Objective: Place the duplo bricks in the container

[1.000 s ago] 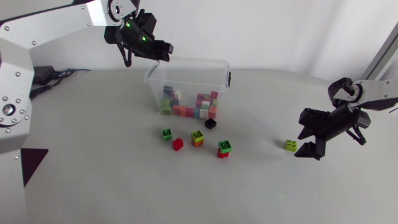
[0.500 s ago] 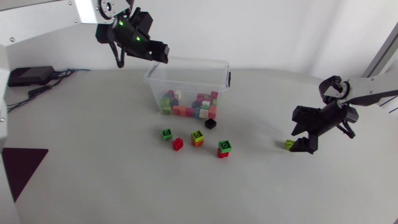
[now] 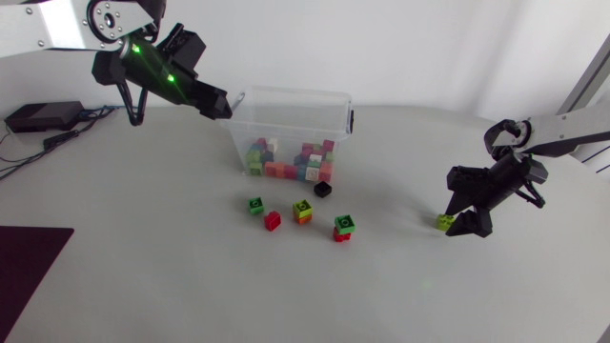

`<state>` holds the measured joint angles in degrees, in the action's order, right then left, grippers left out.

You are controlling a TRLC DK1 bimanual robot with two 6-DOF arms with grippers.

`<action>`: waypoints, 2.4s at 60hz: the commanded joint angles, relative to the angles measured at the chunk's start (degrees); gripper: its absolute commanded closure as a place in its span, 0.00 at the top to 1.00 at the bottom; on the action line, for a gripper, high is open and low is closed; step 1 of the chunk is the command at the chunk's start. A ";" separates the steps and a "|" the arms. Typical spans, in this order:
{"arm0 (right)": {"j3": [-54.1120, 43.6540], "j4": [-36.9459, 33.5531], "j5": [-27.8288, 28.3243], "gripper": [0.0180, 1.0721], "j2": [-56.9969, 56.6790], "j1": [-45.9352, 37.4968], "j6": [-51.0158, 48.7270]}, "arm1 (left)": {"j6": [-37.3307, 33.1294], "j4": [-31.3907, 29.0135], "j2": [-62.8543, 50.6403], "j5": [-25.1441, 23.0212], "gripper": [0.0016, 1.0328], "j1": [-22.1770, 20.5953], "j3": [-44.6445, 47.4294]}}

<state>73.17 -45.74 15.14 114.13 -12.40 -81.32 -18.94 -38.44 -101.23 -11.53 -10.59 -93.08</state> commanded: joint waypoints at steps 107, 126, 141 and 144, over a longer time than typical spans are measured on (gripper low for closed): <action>7.61 -13.77 23.01 0.25 -30.63 18.56 25.95 | -28.35 18.92 -16.37 -8.25 0.75 -5.32 20.39; 11.74 -9.02 23.71 0.26 -27.55 22.42 32.36 | -28.26 22.79 -18.74 -8.33 0.47 -5.32 19.86; 12.53 1.09 24.50 0.26 -23.95 23.57 39.39 | -27.91 22.53 -18.13 -8.51 0.35 -5.23 19.86; 12.44 3.37 24.59 0.26 -23.07 24.01 40.89 | -27.73 21.82 -16.98 -8.77 0.35 -5.14 20.04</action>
<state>84.77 -44.53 39.20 88.64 10.76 -43.79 -47.59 -15.97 -118.56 -19.53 -15.55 -72.38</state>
